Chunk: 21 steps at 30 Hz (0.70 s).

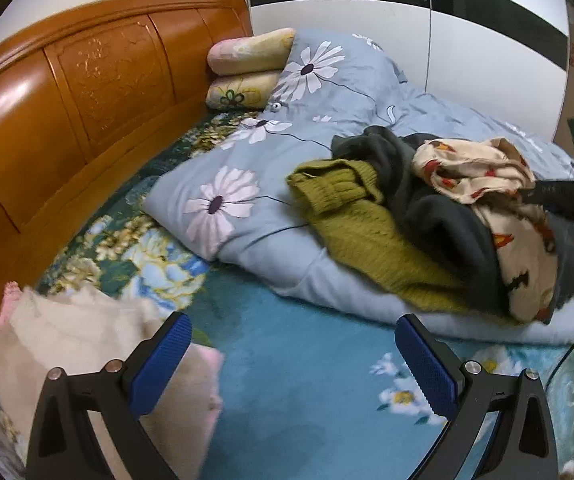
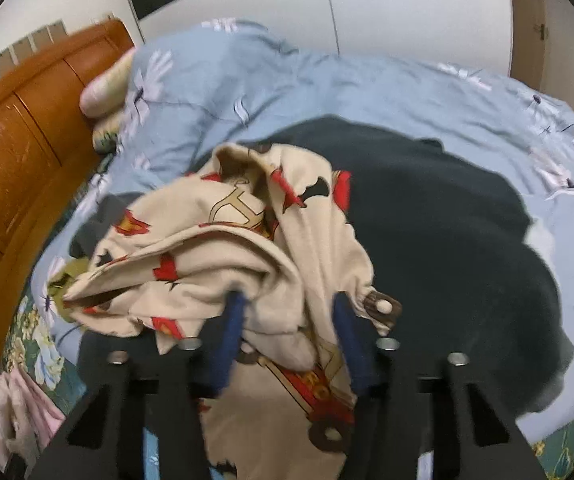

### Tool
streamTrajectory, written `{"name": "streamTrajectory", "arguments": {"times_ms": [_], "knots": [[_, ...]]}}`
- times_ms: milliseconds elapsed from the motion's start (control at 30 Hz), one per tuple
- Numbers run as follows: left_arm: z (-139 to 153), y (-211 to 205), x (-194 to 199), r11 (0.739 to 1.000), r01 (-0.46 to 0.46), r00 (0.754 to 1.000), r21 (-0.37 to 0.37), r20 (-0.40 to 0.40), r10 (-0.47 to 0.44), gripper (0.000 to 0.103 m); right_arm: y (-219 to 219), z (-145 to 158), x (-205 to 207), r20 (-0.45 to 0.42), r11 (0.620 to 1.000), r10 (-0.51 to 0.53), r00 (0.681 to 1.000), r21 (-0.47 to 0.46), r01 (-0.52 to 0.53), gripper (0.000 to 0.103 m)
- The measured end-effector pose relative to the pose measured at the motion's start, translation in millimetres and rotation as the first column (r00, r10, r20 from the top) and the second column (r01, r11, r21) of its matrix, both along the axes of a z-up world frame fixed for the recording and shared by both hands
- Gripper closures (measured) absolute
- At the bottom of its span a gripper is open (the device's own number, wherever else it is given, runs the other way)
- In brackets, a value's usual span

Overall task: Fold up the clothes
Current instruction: 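Grasp the cream pajama pants with the right gripper and pull them off the pile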

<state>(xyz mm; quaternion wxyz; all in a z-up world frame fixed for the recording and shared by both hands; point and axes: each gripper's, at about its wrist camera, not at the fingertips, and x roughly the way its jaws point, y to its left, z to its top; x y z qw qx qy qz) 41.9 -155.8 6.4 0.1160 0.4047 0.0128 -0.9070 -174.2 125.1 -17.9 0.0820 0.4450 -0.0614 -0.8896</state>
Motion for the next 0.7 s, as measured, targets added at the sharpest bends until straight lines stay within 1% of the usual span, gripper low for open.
{"name": "streamTrajectory", "arguments": {"times_ms": [33,100,167,300,400,500,567,700], "knots": [[1.0,-0.7,2.4,1.0,0.005,1.0,-0.001,0.0,-0.005,0.0,0.8,4.1,1.0,-0.009,1.0,-0.001,1.0,0.005,0.001,0.091],[1.5,0.0,6.2,1.0,0.015,1.0,0.014,-0.002,-0.015,0.0,6.2,17.6,8.2,-0.04,1.0,-0.011,0.999,0.015,0.012,0.094],[2.3,4.3,10.0,0.999,0.034,0.999,0.03,-0.004,-0.034,0.0,16.8,36.0,20.9,-0.078,1.0,-0.017,0.997,-0.01,0.017,0.095],[7.1,21.0,18.7,0.993,0.094,0.996,0.066,-0.005,-0.093,0.0,43.6,88.9,61.8,-0.183,0.998,-0.038,0.982,-0.05,0.03,0.095],[17.8,34.9,30.0,0.985,0.148,0.989,0.085,-0.03,-0.146,0.0,60.6,129.6,102.6,-0.257,0.998,-0.048,0.965,-0.038,0.04,0.095],[31.4,51.7,43.8,0.972,0.21,0.977,0.101,-0.059,-0.205,0.0,82.3,168.2,148.3,-0.32,0.997,-0.073,0.945,-0.023,0.069,0.095],[38.9,65.2,55.3,0.96,0.257,0.965,0.11,-0.075,-0.25,0.0,99.5,188.3,177.6,-0.351,0.995,-0.093,0.932,0.0,0.099,0.095],[49.5,90.8,80.5,0.93,0.346,0.937,0.122,-0.104,-0.334,0.0,142.1,226.6,239.8,-0.39,0.979,-0.16,0.907,0.059,0.198,0.095]]}}
